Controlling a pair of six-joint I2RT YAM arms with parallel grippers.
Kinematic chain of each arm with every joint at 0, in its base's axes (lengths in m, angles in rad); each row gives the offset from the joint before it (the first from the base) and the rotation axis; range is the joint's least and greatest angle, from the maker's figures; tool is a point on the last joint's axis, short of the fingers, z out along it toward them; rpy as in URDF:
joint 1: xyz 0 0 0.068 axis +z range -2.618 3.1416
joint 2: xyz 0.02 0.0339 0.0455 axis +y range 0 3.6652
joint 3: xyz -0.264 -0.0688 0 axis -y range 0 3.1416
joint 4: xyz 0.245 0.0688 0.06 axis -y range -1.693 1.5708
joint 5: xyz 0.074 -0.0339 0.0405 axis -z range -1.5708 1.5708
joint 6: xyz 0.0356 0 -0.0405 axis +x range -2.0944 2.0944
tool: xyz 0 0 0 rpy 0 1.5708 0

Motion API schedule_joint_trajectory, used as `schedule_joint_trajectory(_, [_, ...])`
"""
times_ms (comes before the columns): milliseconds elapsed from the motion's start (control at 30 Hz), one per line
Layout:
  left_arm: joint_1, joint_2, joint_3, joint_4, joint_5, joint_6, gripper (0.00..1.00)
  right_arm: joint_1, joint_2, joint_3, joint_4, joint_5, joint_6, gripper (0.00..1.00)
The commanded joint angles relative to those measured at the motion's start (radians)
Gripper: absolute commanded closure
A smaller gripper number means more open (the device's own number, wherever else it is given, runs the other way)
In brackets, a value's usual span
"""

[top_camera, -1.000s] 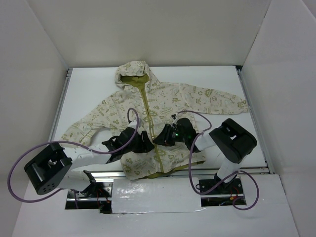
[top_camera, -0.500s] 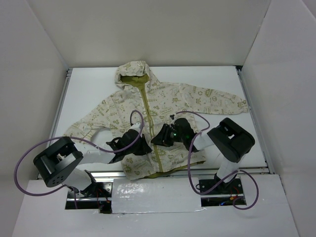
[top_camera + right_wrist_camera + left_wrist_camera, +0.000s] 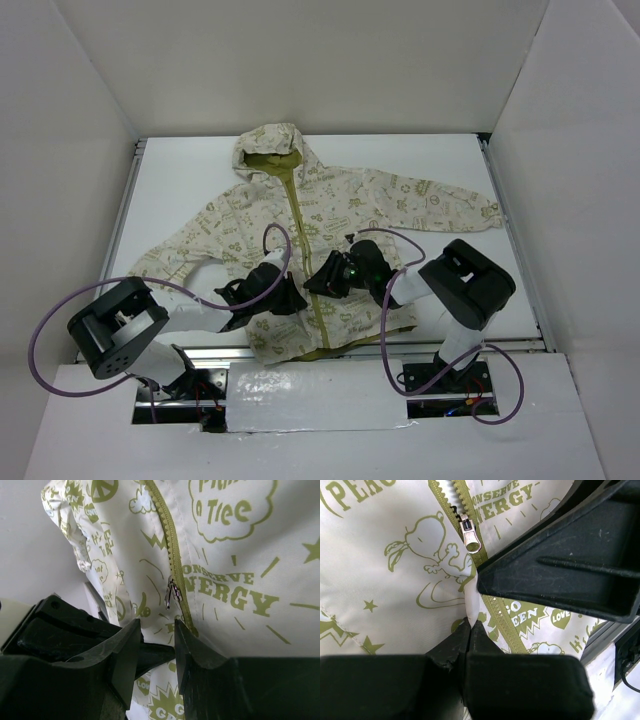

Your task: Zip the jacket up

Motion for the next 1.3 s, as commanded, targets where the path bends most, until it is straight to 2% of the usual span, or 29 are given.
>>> schedule_joint_trajectory(0, [0.003,0.003,-0.011,0.051,0.008,0.015,1.0,0.008,0.005,0.028,0.008,0.038,0.047,0.6])
schedule_joint_trajectory(767, [0.003,-0.016,-0.034,0.083,0.031,0.026,1.0,0.002,0.066,0.057,0.031,0.063,0.107,0.67])
schedule_joint_trajectory(1233, [0.003,-0.022,-0.03,0.068,0.026,0.034,1.0,-0.022,0.091,0.054,0.043,0.054,0.112,0.85])
schedule_joint_trajectory(1267, [0.003,-0.02,-0.028,0.066,0.025,0.035,1.0,-0.025,0.092,0.053,0.044,0.051,0.113,0.89])
